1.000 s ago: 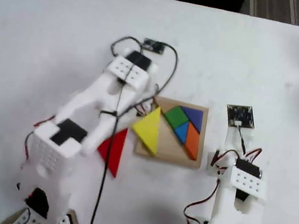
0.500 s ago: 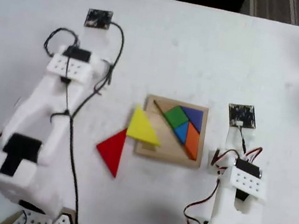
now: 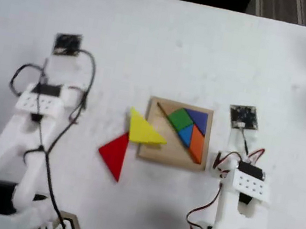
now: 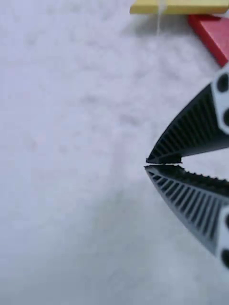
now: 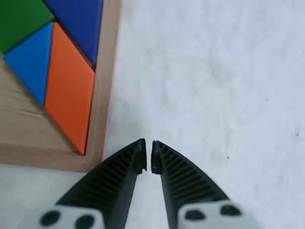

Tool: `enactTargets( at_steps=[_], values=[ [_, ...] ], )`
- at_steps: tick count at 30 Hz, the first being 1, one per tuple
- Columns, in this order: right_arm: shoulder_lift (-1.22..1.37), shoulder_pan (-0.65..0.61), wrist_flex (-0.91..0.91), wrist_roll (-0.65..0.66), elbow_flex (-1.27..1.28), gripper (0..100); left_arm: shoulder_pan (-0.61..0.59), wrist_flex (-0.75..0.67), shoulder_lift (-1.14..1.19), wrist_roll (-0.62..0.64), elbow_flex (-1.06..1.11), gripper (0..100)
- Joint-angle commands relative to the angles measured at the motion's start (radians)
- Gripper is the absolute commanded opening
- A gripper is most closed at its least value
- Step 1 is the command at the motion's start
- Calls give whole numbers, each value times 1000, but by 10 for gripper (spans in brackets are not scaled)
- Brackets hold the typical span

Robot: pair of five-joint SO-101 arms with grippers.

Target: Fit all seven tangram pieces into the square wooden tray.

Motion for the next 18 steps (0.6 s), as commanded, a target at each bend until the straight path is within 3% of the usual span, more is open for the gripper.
enactTargets(
  at_steps=[1,5,11,15,18],
  values=[
    [-27,-51,-12,3,-6,27,-117,-161,-82,-11,123,24],
    [-30,-56,-12,3,-25,28,-182,-345,-88,-11,224,24],
    [-28,-79,74,3,-143,31,-196,-341,-90,-41,230,27],
    [-21,-205,111,3,-229,31,-196,-336,-91,-184,230,24],
    [-19,-340,90,-6,-261,28,-197,-316,-108,-209,232,24]
  ],
)
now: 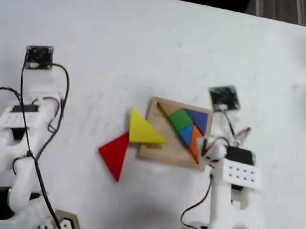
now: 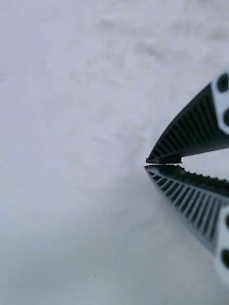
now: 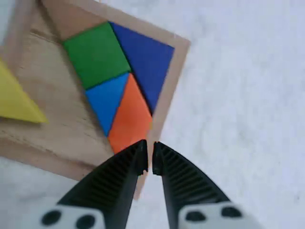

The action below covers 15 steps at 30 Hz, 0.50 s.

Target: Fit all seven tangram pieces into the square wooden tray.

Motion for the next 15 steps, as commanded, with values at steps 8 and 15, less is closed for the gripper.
enactTargets(
  at_steps=[8,15],
  values=[
    [30,-308,-297,-123,-87,29,-10,-69,-44,-52,-2,27],
    [328,-424,-541,-118,-201,31,-5,-14,74,-83,-117,26]
  ],
)
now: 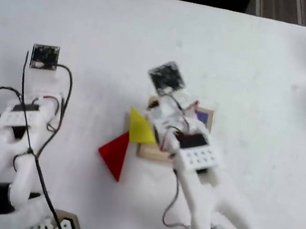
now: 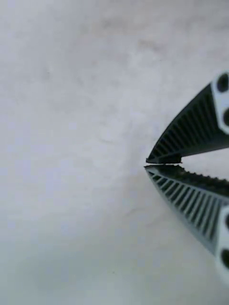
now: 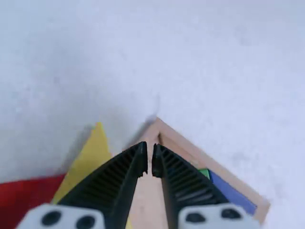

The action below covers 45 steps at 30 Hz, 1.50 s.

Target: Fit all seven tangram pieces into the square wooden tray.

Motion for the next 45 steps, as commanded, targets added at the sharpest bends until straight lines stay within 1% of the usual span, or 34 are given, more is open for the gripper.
enactTargets(
  at_steps=[1,7,11,18,19,22,25,29,36,41,45],
  values=[
    [133,-67,-73,-5,-143,31,-7,57,71,-11,-137,25],
    [303,-160,-71,0,-272,31,-10,207,205,-9,-298,24],
    [346,-194,-74,2,-285,31,-10,255,251,-9,-351,24],
    [406,-197,-73,3,-285,31,-10,259,254,-9,-354,24],
    [423,-196,-71,14,-285,31,-10,259,254,-9,-353,24],
    [467,-199,-70,101,-285,28,-12,259,254,-9,-353,24],
    [470,-196,-70,118,-290,28,-12,259,254,-9,-353,24],
    [464,-150,-70,118,-296,28,-18,259,254,-9,-351,24],
    [470,-27,-67,121,-318,27,-30,261,254,-9,-351,24],
    [467,38,25,121,-373,27,-31,261,254,-9,-351,24],
    [464,73,64,121,-399,27,-31,261,254,-9,-351,24]
  ],
)
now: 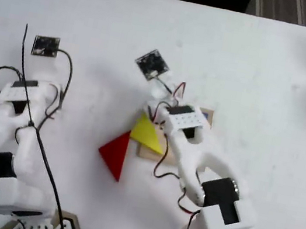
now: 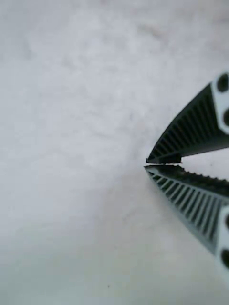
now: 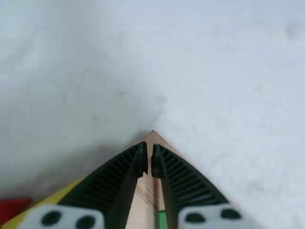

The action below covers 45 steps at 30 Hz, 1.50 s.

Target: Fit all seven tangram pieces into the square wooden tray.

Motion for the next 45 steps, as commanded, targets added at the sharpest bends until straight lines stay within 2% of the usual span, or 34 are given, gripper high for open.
enactTargets(
  at_steps=[1,9,21,25,30,36,45],
  values=[
    [-22,36,25,9,-61,27,-15,9,-5,-6,-46,24],
    [-27,41,16,8,-77,27,-12,9,-5,-6,-46,24],
    [-13,-105,-5,15,-112,28,-10,9,-5,-6,-49,24],
    [54,-94,-62,23,-103,28,-10,9,-5,-6,-49,24],
    [113,-84,-59,150,-100,27,-10,9,-5,-6,-49,24],
    [54,-42,68,153,-97,27,-12,9,-5,-6,-51,24],
    [44,30,93,157,-86,27,-15,9,-5,-6,-49,24]
  ],
)
